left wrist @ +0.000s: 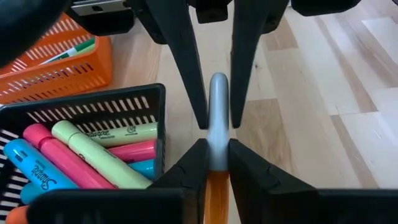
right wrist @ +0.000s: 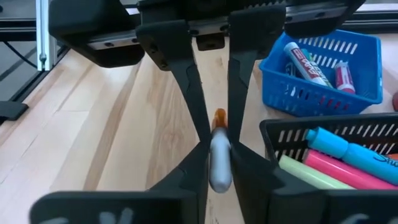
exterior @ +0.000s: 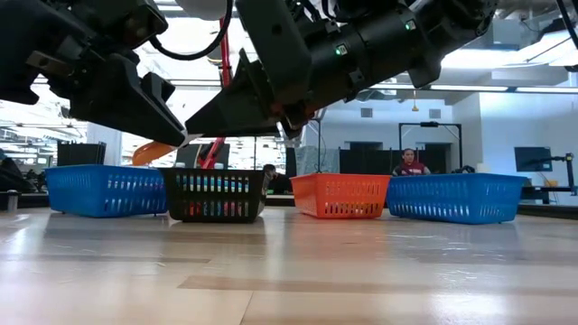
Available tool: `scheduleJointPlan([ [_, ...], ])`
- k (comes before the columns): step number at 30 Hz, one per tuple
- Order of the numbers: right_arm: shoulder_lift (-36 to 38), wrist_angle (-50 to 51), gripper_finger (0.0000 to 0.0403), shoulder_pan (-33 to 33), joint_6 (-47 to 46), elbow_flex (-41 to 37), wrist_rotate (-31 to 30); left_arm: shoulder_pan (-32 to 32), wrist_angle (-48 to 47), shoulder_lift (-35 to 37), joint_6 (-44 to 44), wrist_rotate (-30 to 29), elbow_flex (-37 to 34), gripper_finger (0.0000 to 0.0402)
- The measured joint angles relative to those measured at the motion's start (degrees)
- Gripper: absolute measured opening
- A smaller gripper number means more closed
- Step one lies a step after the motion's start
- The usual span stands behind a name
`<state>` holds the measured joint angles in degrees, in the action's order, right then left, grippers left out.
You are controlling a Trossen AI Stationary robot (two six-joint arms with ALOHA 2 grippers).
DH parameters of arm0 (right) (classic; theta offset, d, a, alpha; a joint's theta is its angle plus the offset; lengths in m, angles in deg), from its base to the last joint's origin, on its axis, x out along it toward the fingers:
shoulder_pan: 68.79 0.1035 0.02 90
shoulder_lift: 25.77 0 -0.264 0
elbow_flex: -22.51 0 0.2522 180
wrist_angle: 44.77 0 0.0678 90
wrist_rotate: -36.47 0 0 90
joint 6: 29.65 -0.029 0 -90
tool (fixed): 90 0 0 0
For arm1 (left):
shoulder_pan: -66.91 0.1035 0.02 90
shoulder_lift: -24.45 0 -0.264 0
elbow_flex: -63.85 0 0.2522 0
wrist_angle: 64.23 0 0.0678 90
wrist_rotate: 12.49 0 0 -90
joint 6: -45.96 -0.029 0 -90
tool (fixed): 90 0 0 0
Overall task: Pick & Place Markers
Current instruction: Put the small white and orange highlighter pen into the right blue basket
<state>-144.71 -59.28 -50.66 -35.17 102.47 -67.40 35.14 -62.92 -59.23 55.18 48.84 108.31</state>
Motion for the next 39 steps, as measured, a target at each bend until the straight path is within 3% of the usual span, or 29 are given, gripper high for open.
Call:
scheduleJointPlan([
  [7,0.1,1.7,0.003,-0.6,0.0,0.0,0.1,0.1,0.2,0.0,0.1,-0.5,0.0,0.0057],
  [15,0.0,3.8,0.0042,-0.5,-2.4,0.0,1.0,0.1,1.8,0.1,0.0,-2.2,0.1,0.0083],
  [19,1.3,8.7,0.003,-0.4,-4.0,-0.1,1.0,0.1,1.7,0.1,0.4,-3.8,0.1,0.0105],
  [23,8.4,19.9,0.0026,-0.1,-5.2,-0.1,-1.0,0.1,1.7,0.1,0.7,-3.7,0.1,0.0117],
  [27,18.5,34.4,0.0039,1.4,-10.9,0.0,-8.7,0.1,1.6,0.1,0.7,-3.5,0.1,0.0119],
  [30,26.1,48.0,0.0037,4.1,-14.1,0.0,-21.8,0.1,1.6,0.1,0.7,-3.4,0.1,0.0118],
  [33,31.3,64.4,0.0026,6.5,-25.1,0.0,-34.9,0.1,1.6,0.1,1.6,-3.3,0.1,0.0116],
  [35,33.5,74.0,0.0024,7.7,-36.2,-1.0,-38.3,0.1,1.6,0.1,2.1,-3.3,0.1,0.0116],
  [39,34.8,85.7,0.0042,8.5,-54.0,-6.5,-38.8,0.1,1.7,0.1,2.2,-3.3,0.1,0.0116],
])
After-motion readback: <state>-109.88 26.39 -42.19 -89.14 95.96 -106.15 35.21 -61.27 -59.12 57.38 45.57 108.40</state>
